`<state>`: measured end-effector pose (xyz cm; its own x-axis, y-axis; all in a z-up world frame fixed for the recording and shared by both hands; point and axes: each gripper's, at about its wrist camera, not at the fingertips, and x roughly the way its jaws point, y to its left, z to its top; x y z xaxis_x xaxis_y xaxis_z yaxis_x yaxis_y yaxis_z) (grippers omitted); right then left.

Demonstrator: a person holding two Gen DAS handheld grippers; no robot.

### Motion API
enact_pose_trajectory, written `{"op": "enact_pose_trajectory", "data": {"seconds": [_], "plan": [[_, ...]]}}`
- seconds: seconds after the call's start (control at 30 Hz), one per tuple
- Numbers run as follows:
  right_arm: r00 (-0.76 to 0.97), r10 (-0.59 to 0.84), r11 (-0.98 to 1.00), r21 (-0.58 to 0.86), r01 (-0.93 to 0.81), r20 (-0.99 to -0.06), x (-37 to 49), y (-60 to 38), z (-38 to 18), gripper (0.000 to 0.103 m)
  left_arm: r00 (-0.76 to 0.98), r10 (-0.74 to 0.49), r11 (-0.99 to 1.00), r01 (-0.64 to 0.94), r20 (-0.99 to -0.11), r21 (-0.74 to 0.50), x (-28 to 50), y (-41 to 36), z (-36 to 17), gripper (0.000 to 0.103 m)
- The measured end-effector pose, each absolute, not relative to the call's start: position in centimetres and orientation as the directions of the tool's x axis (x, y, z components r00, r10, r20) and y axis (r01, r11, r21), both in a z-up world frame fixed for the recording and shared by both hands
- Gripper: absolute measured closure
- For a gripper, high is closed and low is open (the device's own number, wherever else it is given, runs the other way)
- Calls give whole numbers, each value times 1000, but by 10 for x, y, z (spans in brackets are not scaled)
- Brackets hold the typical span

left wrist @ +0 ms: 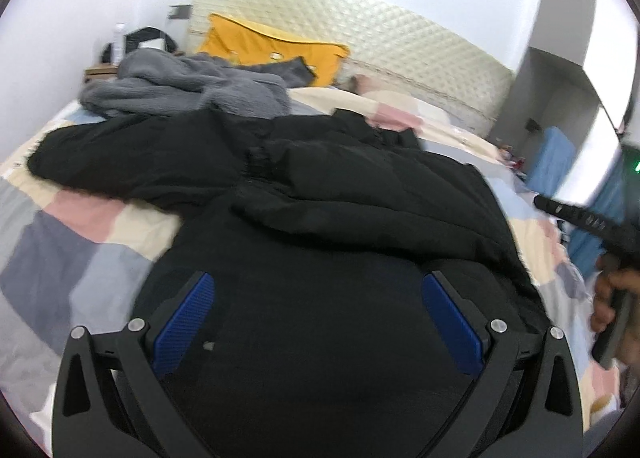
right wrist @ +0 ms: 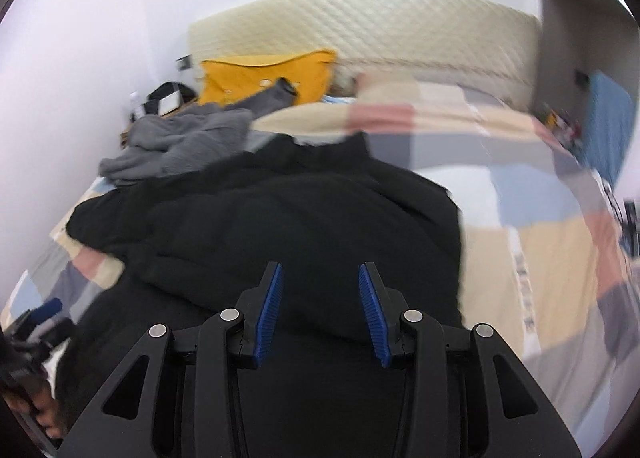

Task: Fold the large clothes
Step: 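Lay the sleeve onto the jacket body and open the right gripper, then withdraw the right gripper and move the left gripper toward the other sleeve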

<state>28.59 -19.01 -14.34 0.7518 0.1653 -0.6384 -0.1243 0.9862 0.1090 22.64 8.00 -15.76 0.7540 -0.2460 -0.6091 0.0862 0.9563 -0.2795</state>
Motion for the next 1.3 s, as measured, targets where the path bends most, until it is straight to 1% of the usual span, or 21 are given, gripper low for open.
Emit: {"op": "enact_pose_trajectory", "data": {"seconds": [0.1, 0.2, 0.33, 0.4, 0.43, 0.47, 0.6, 0.83, 0.97, 1.1, 1.3], "plan": [[750, 130, 991, 94, -90, -649, 283, -213, -160, 66, 757, -281, 949, 128, -590, -289, 225, 67, -157, 0], [715, 96, 995, 68, -68, -692, 286, -231, -188, 66, 761, -278, 954, 149, -587, -259, 224, 52, -157, 0], [665, 126, 992, 84, -94, -736, 292, -243, -215, 64, 756, -267, 961, 163, -598, -222, 223, 36, -160, 0], [659, 132, 991, 103, -83, -741, 293, -248, -223, 54, 751, -261, 963, 158, -607, -219, 224, 33, -161, 0], [658, 125, 992, 112, -62, -743, 295, -251, -229, 44, 749, -258, 964, 156, -611, -217, 225, 32, -162, 0], [657, 118, 992, 112, -52, -744, 295, -252, -232, 39, 748, -254, 965, 152, -613, -214, 226, 30, -163, 0], [639, 45, 999, 45, -16, -768, 306, -256, -250, 38, 739, -242, 967, 132, -629, -216, 229, 31, -169, 0], [621, -46, 998, -62, -4, -782, 316, -255, -267, 37, 732, -240, 967, 120, -637, -226, 230, 28, -173, 0], [629, -62, 998, -31, 60, -775, 318, -269, -268, 37, 734, -239, 967, 120, -636, -225, 231, 23, -173, 0], [652, -10, 986, 99, 131, -758, 315, -294, -264, 37, 742, -212, 975, 113, -636, -192, 230, 18, -173, 0], [674, -7, 983, 120, 142, -739, 310, -296, -256, 37, 745, -206, 976, 112, -634, -186, 229, 18, -172, 0]]}}
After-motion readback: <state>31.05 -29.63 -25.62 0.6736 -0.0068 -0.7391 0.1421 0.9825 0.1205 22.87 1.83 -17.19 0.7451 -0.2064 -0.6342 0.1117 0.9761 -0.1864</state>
